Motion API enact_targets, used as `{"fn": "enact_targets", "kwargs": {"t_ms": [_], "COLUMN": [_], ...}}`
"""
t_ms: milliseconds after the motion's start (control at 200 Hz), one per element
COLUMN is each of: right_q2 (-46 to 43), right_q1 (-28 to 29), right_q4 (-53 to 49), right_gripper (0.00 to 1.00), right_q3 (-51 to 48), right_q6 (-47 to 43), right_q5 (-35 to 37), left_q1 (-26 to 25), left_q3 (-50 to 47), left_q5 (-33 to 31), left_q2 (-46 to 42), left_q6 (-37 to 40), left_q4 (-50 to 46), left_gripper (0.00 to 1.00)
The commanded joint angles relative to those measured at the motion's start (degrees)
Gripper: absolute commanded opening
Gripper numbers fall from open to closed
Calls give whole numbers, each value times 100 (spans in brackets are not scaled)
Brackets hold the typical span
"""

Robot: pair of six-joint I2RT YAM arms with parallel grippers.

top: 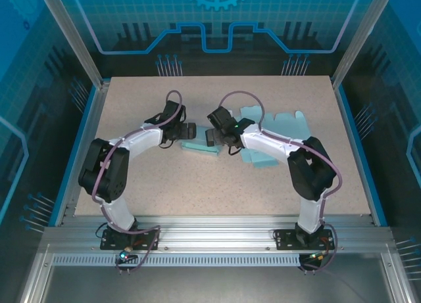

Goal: Fold the paper box

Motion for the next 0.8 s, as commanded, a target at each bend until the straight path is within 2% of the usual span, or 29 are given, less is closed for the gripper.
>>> {"fn": "enact_targets", "kwargs": {"t_ms": [0, 240, 510, 650, 795], "right_q2": [224, 493, 677, 580, 296], "right_q1": [-52, -48, -39, -12, 101], "right_q4": [-68, 118, 242, 252, 182], "right_gripper": [100, 100, 99, 99, 99], "right_q3": [101, -118, -386, -495, -392], "right_q6": [-132, -186, -131, -218, -633], "right_q5": [-210, -293, -275, -183, 72], "left_q1": [65, 206, 267, 321, 337], "left_q3": [88, -200, -631, -747, -697], "left_q5": [204, 272, 711, 876, 1043], "left_q2": [132, 271, 486, 537, 447], "left_q6": [-111, -430, -734, -766, -683], "left_q4": [-84, -12, 295, 406, 469], "left_gripper": [90, 84, 68, 58, 55]}}
